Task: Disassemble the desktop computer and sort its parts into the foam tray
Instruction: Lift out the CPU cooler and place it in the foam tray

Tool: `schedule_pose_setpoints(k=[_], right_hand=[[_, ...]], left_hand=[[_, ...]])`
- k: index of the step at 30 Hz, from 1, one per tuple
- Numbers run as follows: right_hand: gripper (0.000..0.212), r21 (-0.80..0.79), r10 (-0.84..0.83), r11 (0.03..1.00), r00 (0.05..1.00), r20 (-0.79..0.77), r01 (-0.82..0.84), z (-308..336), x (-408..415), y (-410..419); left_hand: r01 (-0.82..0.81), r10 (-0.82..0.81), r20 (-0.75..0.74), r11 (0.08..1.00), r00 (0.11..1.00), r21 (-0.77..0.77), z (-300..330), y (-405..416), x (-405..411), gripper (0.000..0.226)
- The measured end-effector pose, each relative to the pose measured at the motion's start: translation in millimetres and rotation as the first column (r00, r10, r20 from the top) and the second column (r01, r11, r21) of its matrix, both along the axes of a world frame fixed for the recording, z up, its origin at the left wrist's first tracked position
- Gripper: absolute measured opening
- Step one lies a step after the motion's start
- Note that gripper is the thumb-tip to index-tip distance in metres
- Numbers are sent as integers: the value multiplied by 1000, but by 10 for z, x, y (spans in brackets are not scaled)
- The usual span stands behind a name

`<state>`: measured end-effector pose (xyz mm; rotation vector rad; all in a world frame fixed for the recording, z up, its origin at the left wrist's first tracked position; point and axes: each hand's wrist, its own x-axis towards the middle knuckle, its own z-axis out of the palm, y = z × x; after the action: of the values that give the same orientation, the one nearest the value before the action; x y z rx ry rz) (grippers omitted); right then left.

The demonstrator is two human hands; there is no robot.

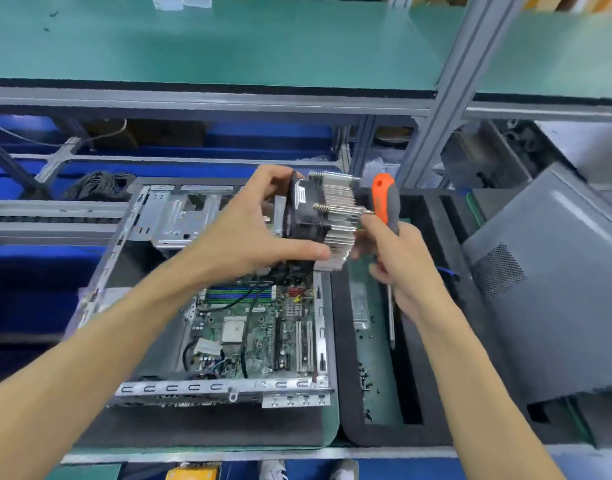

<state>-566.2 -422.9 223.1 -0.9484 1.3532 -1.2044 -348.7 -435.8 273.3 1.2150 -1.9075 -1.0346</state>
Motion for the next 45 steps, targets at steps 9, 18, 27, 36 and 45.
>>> schedule_pose_setpoints(k=[9, 18, 27, 36, 45], right_hand=[[50, 180, -415, 889, 907, -70, 421, -394, -1359, 572], [60, 321, -355, 800, 831, -430, 507, -1374, -2100, 1022], [66, 333, -387, 797, 849, -359, 504, -1753, -2189, 1148], [62, 349, -324, 794, 831, -452, 499, -1853, -2237, 1199], [59, 271, -368, 850, 878, -308, 451, -1420, -1921, 893]], left_hand=[[204, -199, -71, 976, 977, 70, -651, 49, -1924, 92], [315, -333, 252, 943, 909, 110, -1764, 363, -2811, 85], [336, -307, 595, 940, 743, 66, -2541, 497, -2898, 88], [432, -210, 782, 898, 587, -83, -2735, 609, -3101, 89], [403, -396, 621, 905, 677, 138, -2097, 448, -2859, 102]])
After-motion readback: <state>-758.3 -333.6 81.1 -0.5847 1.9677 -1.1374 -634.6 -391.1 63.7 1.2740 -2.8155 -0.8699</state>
